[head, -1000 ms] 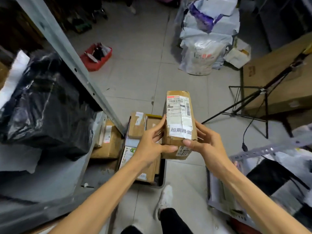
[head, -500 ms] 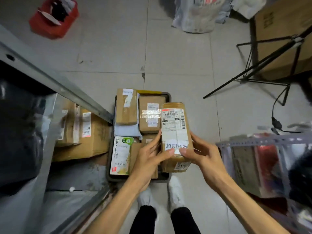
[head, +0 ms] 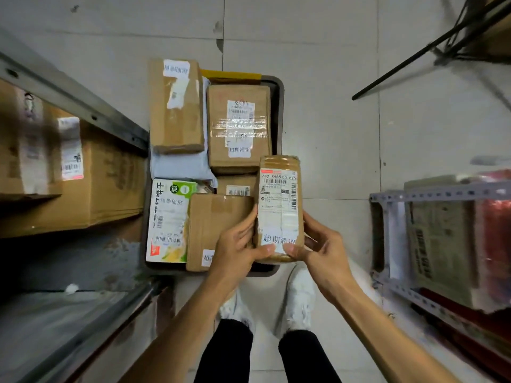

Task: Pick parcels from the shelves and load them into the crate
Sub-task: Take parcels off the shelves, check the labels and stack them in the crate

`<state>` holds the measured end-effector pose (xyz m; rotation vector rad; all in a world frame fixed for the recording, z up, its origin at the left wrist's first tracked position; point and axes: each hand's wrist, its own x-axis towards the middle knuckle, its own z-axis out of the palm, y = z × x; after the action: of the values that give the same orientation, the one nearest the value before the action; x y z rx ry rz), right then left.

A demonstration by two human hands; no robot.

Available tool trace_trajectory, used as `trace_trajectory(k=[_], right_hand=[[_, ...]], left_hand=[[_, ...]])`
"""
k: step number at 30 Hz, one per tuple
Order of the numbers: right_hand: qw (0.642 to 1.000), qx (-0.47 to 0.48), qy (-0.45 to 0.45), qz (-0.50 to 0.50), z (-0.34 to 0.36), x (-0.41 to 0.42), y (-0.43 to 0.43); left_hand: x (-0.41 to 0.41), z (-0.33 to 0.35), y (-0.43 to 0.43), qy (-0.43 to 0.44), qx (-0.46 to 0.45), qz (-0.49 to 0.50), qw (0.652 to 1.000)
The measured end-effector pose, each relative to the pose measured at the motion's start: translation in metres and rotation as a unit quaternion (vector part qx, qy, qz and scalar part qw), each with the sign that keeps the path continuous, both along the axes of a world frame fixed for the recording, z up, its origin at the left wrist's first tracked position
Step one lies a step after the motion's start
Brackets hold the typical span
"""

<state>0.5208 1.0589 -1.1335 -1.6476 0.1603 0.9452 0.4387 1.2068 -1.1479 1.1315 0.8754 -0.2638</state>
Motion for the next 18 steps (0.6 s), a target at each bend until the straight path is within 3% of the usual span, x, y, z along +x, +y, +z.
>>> trace_trajectory(k=[12, 18], right_hand=[[1.000, 0.007, 0.016, 0.011, -0.046, 0.015, 0.002], [1.000, 0.012, 0.021, -0.004, -0.068, -0.008, 0.003]], left_hand=[[0.003, -0.043, -0.010, 0.021, 0.026, 0.049, 0.998], [-0.015, -0.059, -0.008, 0.026, 0.081, 0.031, 0.996]])
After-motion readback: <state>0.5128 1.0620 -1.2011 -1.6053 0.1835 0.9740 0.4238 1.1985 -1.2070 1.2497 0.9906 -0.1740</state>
